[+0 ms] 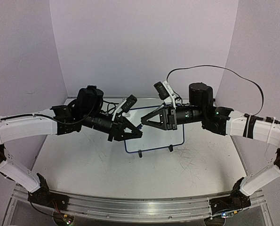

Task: Write a sentence on the whiteboard
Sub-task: Pass from the left arm to the right, then open the pen cap from the whiteboard marker.

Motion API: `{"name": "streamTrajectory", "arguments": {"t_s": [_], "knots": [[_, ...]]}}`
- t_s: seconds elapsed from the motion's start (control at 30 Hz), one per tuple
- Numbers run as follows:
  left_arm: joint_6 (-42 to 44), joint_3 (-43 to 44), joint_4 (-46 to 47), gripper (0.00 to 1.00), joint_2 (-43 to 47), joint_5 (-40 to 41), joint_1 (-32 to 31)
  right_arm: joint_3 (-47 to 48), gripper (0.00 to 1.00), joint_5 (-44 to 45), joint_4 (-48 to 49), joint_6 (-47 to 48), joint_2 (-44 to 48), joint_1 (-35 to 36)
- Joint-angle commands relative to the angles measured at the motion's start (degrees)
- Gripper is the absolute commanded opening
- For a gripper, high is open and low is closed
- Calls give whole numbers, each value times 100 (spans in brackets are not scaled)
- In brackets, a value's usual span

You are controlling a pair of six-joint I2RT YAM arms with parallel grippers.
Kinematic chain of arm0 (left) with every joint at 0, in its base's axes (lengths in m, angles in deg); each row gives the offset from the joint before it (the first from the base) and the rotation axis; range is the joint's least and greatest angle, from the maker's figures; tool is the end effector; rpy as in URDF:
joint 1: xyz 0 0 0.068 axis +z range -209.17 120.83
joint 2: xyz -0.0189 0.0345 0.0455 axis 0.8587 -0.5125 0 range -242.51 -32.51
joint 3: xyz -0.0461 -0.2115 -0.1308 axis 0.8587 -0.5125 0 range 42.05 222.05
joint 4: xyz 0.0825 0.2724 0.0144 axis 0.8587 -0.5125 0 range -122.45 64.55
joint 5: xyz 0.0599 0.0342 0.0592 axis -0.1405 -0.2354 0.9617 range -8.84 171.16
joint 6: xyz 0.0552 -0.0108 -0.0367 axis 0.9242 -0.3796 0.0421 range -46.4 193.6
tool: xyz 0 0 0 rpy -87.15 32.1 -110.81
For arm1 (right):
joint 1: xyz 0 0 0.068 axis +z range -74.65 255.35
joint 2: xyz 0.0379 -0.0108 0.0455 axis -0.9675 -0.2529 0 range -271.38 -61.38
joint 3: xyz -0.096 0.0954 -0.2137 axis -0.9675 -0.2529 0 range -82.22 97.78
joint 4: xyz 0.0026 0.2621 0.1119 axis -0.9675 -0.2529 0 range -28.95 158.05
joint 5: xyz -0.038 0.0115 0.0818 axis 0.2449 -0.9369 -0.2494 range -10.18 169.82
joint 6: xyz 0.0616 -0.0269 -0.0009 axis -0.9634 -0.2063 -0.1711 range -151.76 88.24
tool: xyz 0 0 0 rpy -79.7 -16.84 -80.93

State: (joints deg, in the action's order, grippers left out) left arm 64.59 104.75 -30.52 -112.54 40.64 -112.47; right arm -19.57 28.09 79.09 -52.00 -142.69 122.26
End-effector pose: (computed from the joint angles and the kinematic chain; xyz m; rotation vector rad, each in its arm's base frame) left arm 0.1869 -0.3090 0.2863 1.2551 1.7258 -1.3720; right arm 0.2182 0.2951 0.3104 -1.1498 1.5635 1.5863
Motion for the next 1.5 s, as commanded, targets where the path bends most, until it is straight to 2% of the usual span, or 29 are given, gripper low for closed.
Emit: {"name": "streamTrajectory", "arguments": {"t_s": [0.0, 0.17, 0.3, 0.5, 0.6, 0.73, 0.93, 1.1, 1.23, 1.3, 1.37, 1.47], "knots": [[-13, 209, 191, 0, 39, -51, 4, 11, 19, -202, 191, 116, -78, 33], [13, 173, 134, 0, 91, -23, 8, 23, 12, -212, 11, 250, -65, 38], [76, 173, 25, 0, 110, -13, 4, 5, 16, -319, -96, 333, -3, 35], [101, 194, -62, 0, 96, -39, 4, 28, 16, -343, -196, 410, 36, 29], [101, 208, -83, 0, 97, -67, 4, 36, 1, -377, -236, 438, 27, 29], [94, 231, -98, 0, 116, -34, 4, -3, 0, -235, -251, 486, 69, 29], [93, 269, -109, 21, 160, -35, 3, -25, 0, -83, -251, 529, 141, 28], [98, 309, -107, 25, 137, -73, 4, -25, 0, -82, -260, 508, 127, 28], [98, 335, -108, 22, 78, -106, 3, -12, 0, -73, -260, 495, 154, 27], [108, 343, -112, 14, 66, -80, 1, -2, 0, -67, -264, 488, 165, 28], [124, 356, -111, 2, 54, -1, 4, -3, 0, -35, -269, 482, 181, 29], [176, 299, -120, 0, 75, 179, 4, -58, 0, 99, -247, 418, 294, -40]]}}
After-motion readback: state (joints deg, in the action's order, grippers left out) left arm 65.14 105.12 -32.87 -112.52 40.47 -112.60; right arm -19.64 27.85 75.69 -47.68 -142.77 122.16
